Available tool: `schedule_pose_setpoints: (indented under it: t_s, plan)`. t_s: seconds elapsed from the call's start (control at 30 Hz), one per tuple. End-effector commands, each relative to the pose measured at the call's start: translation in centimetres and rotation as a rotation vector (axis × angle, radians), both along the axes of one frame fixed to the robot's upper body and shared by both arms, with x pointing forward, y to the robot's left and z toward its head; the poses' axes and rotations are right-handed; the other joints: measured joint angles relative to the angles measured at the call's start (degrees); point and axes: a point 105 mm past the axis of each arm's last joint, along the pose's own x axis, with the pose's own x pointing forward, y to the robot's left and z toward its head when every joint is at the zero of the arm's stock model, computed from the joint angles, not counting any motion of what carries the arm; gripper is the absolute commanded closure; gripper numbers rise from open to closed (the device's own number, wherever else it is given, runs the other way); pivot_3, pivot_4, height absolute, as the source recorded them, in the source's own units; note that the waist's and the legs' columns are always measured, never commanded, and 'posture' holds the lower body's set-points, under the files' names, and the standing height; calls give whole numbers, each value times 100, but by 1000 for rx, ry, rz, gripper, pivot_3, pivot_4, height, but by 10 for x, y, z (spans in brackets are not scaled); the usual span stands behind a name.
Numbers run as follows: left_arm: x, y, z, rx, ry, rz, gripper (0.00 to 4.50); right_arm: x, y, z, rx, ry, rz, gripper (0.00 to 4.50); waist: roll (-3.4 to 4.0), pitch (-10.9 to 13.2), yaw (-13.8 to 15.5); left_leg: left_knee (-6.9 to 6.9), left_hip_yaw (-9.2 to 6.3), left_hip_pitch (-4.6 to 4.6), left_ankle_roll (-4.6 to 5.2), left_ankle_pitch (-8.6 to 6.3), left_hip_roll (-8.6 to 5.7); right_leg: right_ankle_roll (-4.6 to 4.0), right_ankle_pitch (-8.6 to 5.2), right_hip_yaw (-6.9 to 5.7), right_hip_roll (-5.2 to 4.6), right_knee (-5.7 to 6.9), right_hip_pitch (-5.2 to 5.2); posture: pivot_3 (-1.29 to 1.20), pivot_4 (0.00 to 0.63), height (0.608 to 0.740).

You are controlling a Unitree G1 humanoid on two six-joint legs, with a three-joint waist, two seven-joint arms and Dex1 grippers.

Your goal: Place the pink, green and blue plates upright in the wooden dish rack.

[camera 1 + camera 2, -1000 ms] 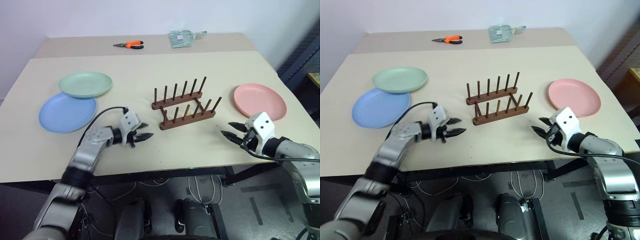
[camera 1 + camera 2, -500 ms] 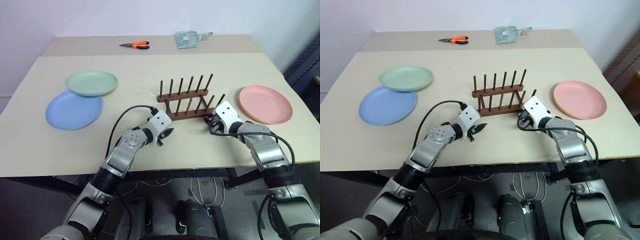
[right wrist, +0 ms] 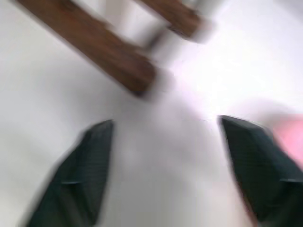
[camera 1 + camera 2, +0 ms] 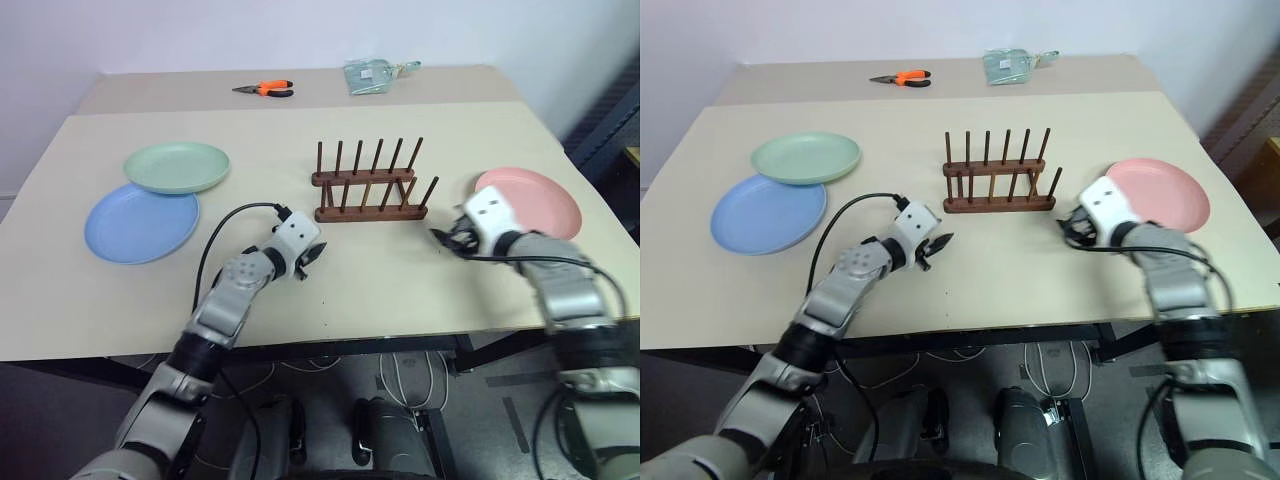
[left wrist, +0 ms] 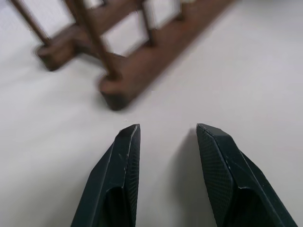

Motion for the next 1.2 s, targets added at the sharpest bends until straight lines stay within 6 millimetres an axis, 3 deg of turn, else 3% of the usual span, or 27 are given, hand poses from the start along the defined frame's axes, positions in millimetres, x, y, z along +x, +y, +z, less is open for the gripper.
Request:
schedule_pose_setpoints:
  t_s: [0.03, 0.17, 0.33, 0.43, 0.63, 0.7, 0.77, 0.83, 0.93, 0.97, 1.07, 1.2]
  plan:
    - [-23, -11, 35, -94, -55, -163, 2600, -15, -20, 13, -61, 1, -25, 119, -1, -1, 10, 0, -3, 2, -1, -1, 0, 0, 0, -1, -1, -1, 3, 0, 150, 740]
    - [-30, -12, 40, -114, -33, -208, 2600, -15, -41, -6, -88, 67, -102, 119, 5, -3, -39, 2, -2, 10, -1, -1, 0, -1, 0, 2, -1, -2, 9, 0, 150, 740]
    - [-45, -20, 52, -126, -44, -297, 2600, 3, -57, -20, -136, 73, -178, 119, 9, 0, -39, 1, 5, 6, 0, 0, 0, -1, 0, 3, 3, 1, 3, 0, 150, 740]
    - [-50, -22, 58, -138, -47, -320, 2600, 13, -59, -23, -113, 66, -191, 1391, 8, 0, -20, 2, 6, 6, 1, 1, 0, 0, 0, 4, 5, 1, 4, 0, 150, 740]
    - [-52, -18, 59, -133, -49, -302, 2600, 22, -58, -24, -126, 47, -162, 4472, 8, 0, -13, 2, 5, 4, 2, 1, -3, 3, -2, 3, 7, -1, 6, 0, 150, 740]
    - [-54, -17, 60, -124, -55, -298, 2600, 23, -53, -19, -147, 22, -125, 4472, 8, 1, -23, 1, 5, 4, 2, 1, -2, 4, -2, 3, 8, -1, 6, 0, 150, 740]
    - [-55, -12, 63, -125, -64, -285, 2600, 25, -37, 8, -103, -85, -58, 4472, 9, 1, -26, 1, 5, 5, 1, 1, -1, 4, -2, 4, 8, 0, 6, 0, 150, 740]
    - [-55, -5, 63, -121, -65, -262, 2600, 24, -15, 52, 27, -223, 12, 4472, 19, 7, -40, 1, 5, 5, 1, 1, -1, 4, -2, 5, 7, 0, 5, 0, 150, 740]
    - [-51, 7, 59, -103, -57, -219, 2600, 10, 19, 138, 521, -386, 127, 4472, 37, 15, -65, 0, 5, 7, -3, 3, 3, 3, -2, 10, 11, 3, 2, 0, 150, 740]
    - [-50, 10, 58, -97, -59, -212, 2600, 2, 28, 158, 673, -383, 185, 4472, 43, 19, -59, -1, 4, 7, -6, 5, 7, 1, -1, 10, 12, 6, 1, 0, 150, 740]
    - [-46, 14, 60, -106, -63, -203, 2600, -24, 58, 189, 911, -300, 393, 4472, 44, 18, 37, 0, -10, 2, -6, 3, 5, -1, -1, 1, 7, 4, 1, 0, 150, 740]
    - [-44, 16, 61, -108, -65, -199, 2600, -31, 70, 206, 1070, -241, 459, 4472, 29, 10, 122, 0, -13, 0, 10, -9, -2, -1, -1, -2, -4, -14, 8, 0, 150, 740]
